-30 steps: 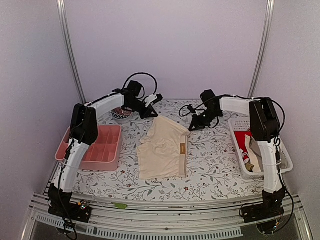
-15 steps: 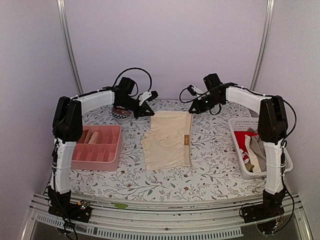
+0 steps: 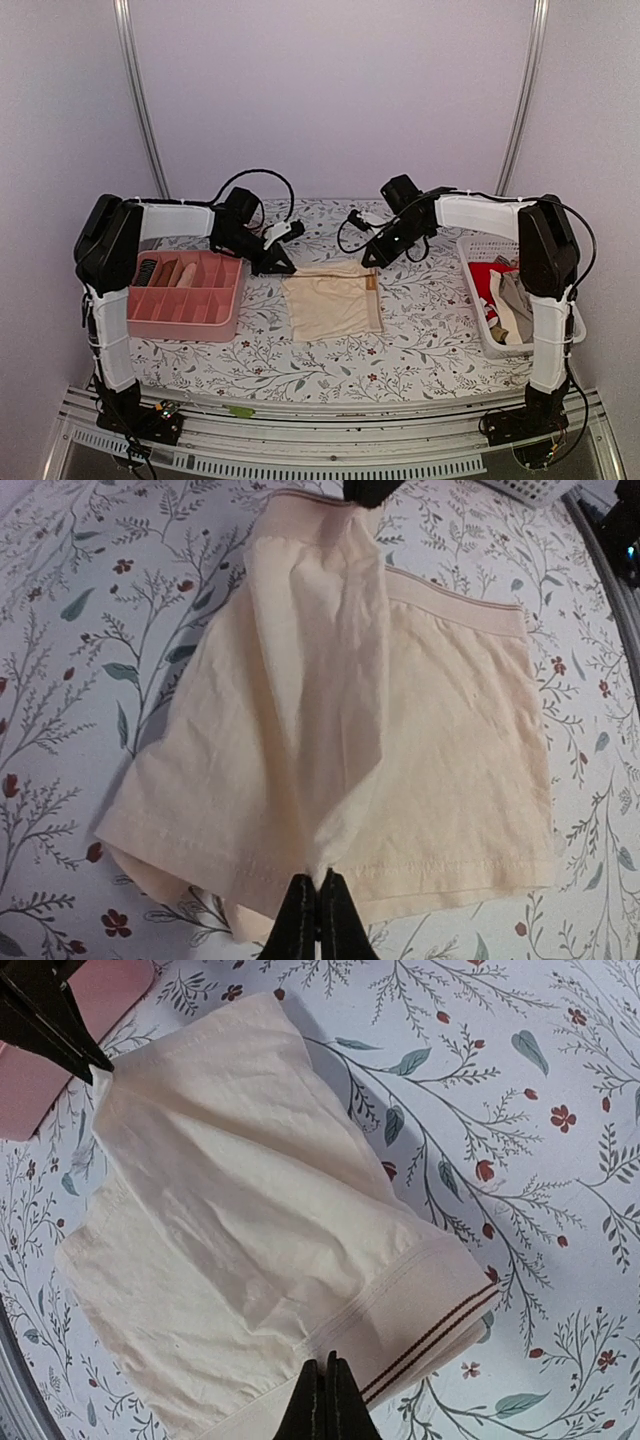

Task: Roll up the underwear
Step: Fold the underwear at the center of the board.

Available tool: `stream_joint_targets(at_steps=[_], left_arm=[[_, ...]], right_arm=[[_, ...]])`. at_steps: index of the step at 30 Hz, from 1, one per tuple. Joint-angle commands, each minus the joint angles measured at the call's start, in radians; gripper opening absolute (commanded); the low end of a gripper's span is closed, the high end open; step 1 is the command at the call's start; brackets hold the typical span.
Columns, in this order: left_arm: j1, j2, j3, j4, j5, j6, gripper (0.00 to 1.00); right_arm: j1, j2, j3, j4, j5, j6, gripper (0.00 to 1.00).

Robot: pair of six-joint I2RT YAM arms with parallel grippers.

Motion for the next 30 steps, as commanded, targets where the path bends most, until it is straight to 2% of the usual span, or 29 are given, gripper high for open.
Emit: stream_joint_targets(at_steps=[1,16,23,30], left_arm=[[-0.043,-0.065,-0.091,0.036,0.022,0.000,0.00],[-0.112,-0.211,-0.302,0.002,0.026,0.013,0.00],[-0.147,-0.208,-0.361,0.032,0.015,-0.010,0.00],[-0.163,-0.173,-0.351,0.037,-0.004,-0.032,0.00]], right_arm=[[-0.001,-0.080,-0.082,0.031,-0.031,-0.005,0.00],[0.019,-0.208,-0.364,0.134,-0.133,0.039,0.00],[0.051,-0.216,-0.420,0.160,-0.161,0.061,0.00],[0.061,-0.209,-0.448,0.165,-0.151,0.063,0.00]])
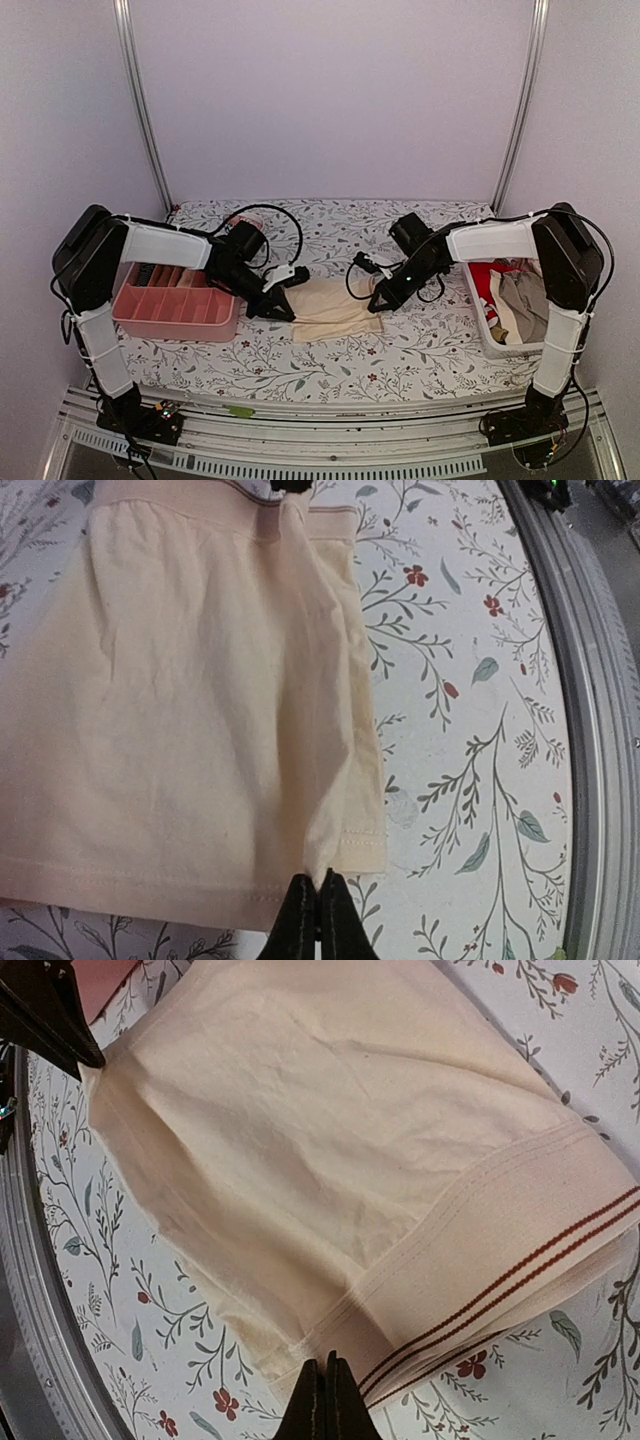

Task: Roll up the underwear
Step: Fold the underwear at the center of the board.

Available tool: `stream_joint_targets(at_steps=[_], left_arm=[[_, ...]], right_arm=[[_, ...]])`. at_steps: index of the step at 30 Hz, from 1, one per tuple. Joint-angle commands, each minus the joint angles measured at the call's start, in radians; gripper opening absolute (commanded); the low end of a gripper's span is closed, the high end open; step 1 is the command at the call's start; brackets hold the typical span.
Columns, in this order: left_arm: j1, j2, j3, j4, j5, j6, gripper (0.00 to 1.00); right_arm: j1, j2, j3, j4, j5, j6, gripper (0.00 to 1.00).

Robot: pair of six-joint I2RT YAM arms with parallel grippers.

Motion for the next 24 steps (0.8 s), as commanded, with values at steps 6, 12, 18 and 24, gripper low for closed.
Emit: stream_joint_targets(at_steps=[6,12,18,24], left_arm=[[-0.029,0.037,0.029,-0.024,-0.010,0.013,0.00],[-0.073,0.032,0.025,-0.069,-0.041,0.073,0.19],[-0.063,-0.005,0.030,-0.148,-0.058,0.119,0.37],[0.010,-0.071,0.026,-0.092,-0.025,0.057,0.37]], right_arm=[[0.007,-0.037,-0.020,0.013,-0.004,0.005,0.00],[0.007,-0.059,-0.011,-0.022,-0.020,0.004,0.31],[-0.009,-0.122,-0.018,-0.046,-0.063,0.047,0.50],[-0.096,-0.132,-0.037,0.000,-0.123,0.268,0.45]])
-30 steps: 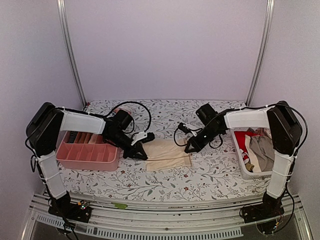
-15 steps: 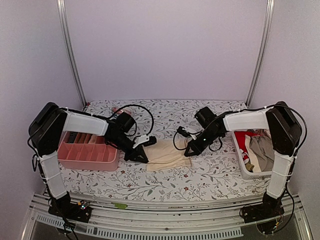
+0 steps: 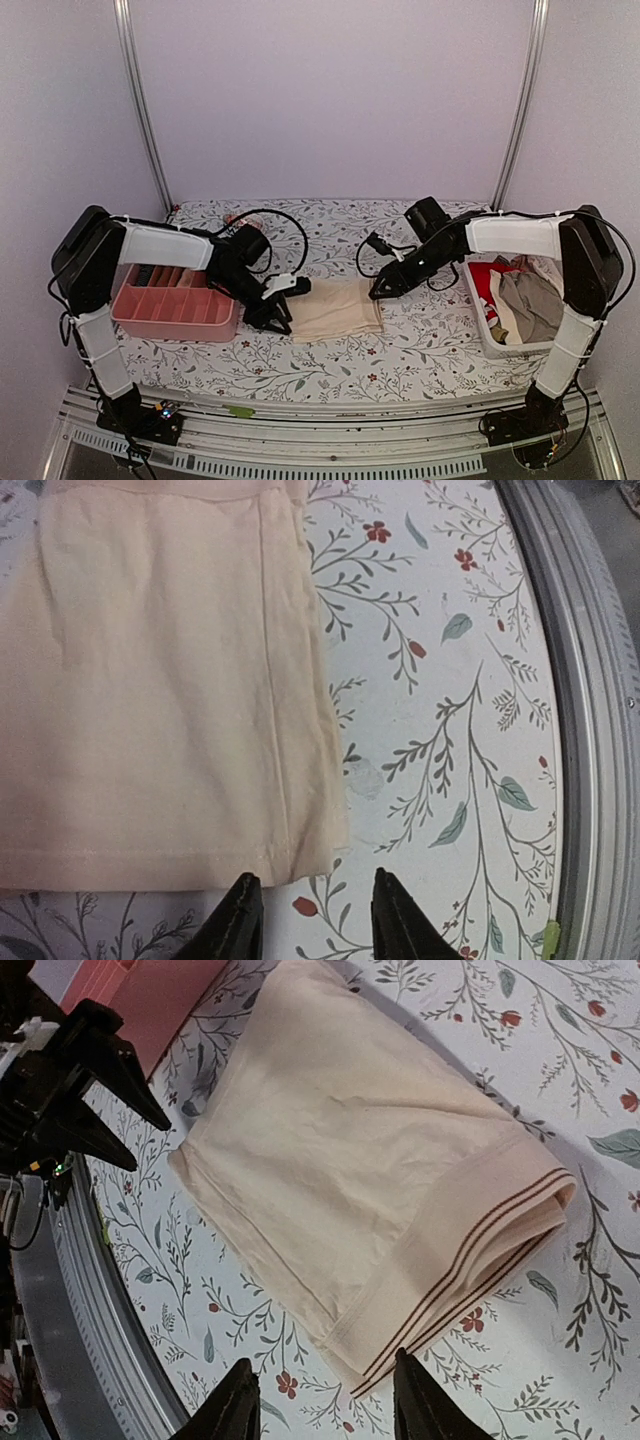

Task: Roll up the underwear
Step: Fold the underwear at the center of the board, then smooth out the underwear at the center of the board.

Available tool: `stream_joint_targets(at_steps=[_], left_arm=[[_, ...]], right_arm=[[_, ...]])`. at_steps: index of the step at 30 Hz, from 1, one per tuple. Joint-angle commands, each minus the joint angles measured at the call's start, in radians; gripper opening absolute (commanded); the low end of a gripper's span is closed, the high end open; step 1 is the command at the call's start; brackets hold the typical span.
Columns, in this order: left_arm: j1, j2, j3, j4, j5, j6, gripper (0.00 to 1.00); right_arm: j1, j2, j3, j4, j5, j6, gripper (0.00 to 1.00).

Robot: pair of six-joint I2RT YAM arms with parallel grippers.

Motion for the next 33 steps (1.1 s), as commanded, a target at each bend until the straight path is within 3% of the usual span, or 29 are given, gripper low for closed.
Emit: stream_joint_targets(at_steps=[1,8,19,27,33], left_arm=[[0.051,-0.080,0.013,0.046,0.013,-0.034,0.37],[0.047,-0.066,0.049,0.094,0.003,-0.062,0.38],[0.013,0.027,0.133,0.144,-0.025,-0.097,0.38],[-0.020,0.085,0.257,0.188,-0.012,-0.125,0.39],[-0.074,0.085,0.221,0.329,-0.029,-0.140,0.38]], right_arm=[[-0.073,-0.017,-0.025,0.037,-0.061,0.228,0.43],[-0.083,-0.020,-0.133,0.133,-0.123,0.490,0.42],[-0.110,0.082,-0.068,0.264,-0.156,0.640,0.48],[-0.123,0.209,0.018,0.296,-0.180,0.726,0.47],[-0.161,0.245,-0.012,0.435,-0.224,0.825,0.44]])
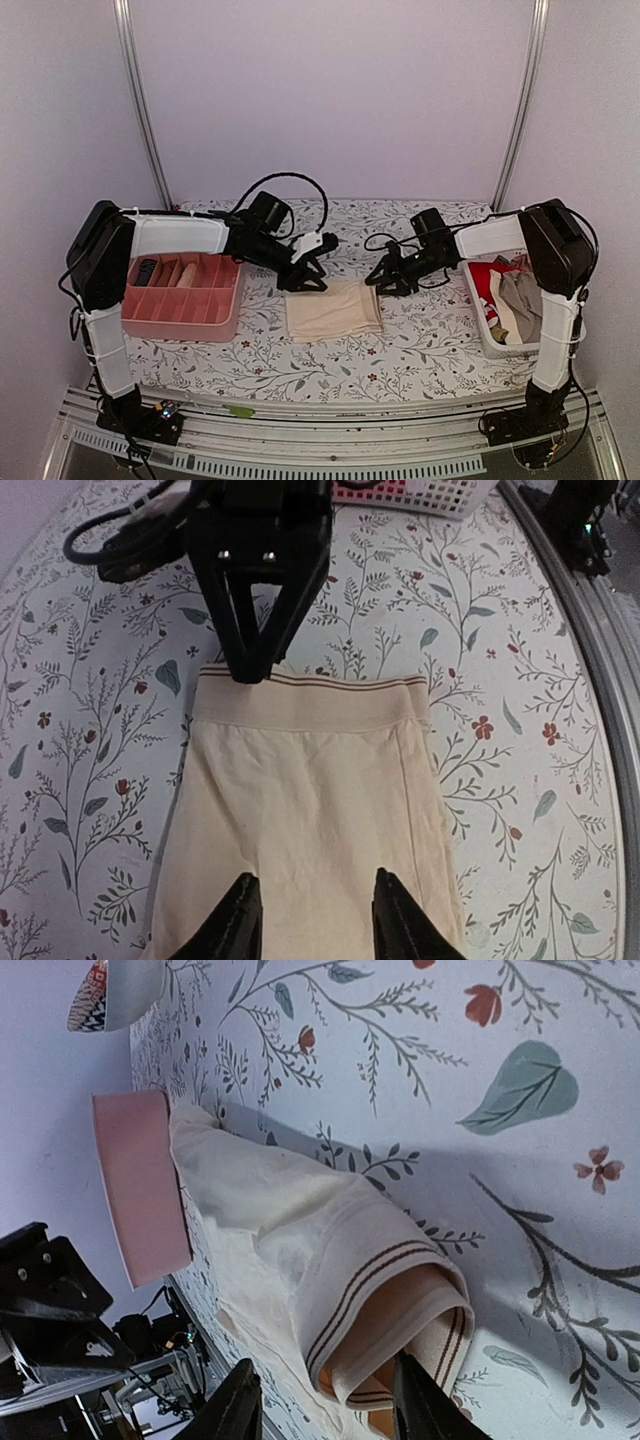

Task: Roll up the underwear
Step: Smooth out the underwear at the center of the board.

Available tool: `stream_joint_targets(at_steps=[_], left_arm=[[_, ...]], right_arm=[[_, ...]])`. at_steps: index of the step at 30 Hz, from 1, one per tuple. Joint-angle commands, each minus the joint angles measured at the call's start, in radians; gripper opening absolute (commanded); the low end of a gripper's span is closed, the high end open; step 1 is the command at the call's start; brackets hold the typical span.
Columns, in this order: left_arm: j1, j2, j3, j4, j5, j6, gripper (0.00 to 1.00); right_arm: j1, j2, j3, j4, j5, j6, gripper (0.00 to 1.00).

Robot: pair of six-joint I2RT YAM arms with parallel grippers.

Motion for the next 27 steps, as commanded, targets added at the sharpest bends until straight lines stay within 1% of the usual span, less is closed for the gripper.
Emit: stream_joint_targets(at_steps=[1,4,6,10,12,15,18,20,22,27], left_arm=[[-0.052,0.013,-0.023,0.133,-0.004,-0.028,0.37],[-0.070,0.068,-0.022,0.180,-0.011,-0.047,0.37],[-0.082,0.098,0.009,0.182,-0.033,-0.065,0.36],[-0.089,0.157,0.086,0.205,-0.083,-0.146,0.33],[-0.089,0.187,0.117,0.214,-0.100,-0.164,0.30],[-0.092,0.234,0.165,0.216,-0.109,-0.168,0.29],[-0.102,0.286,0.223,0.205,-0.128,-0.157,0.29],[-0.108,0.327,0.271,0.176,-0.129,-0.149,0.27],[-0.119,0.370,0.319,0.135,-0.125,-0.132,0.23],[-0.165,0.434,0.366,0.095,-0.115,-0.109,0.13]], right_arm=[[-0.038,0.039,-0.014,0.139,-0.048,0.101,0.43],[-0.051,0.063,-0.054,0.238,-0.080,0.154,0.37],[-0.054,0.083,-0.077,0.294,-0.106,0.190,0.33],[-0.055,0.101,-0.098,0.344,-0.113,0.228,0.26],[-0.056,0.102,-0.107,0.359,-0.110,0.239,0.25],[-0.063,0.103,-0.124,0.396,-0.112,0.257,0.32],[-0.068,0.105,-0.132,0.424,-0.115,0.278,0.36],[-0.070,0.109,-0.133,0.433,-0.118,0.287,0.36],[-0.072,0.115,-0.135,0.449,-0.121,0.300,0.34],[-0.076,0.138,-0.132,0.487,-0.120,0.335,0.31]])
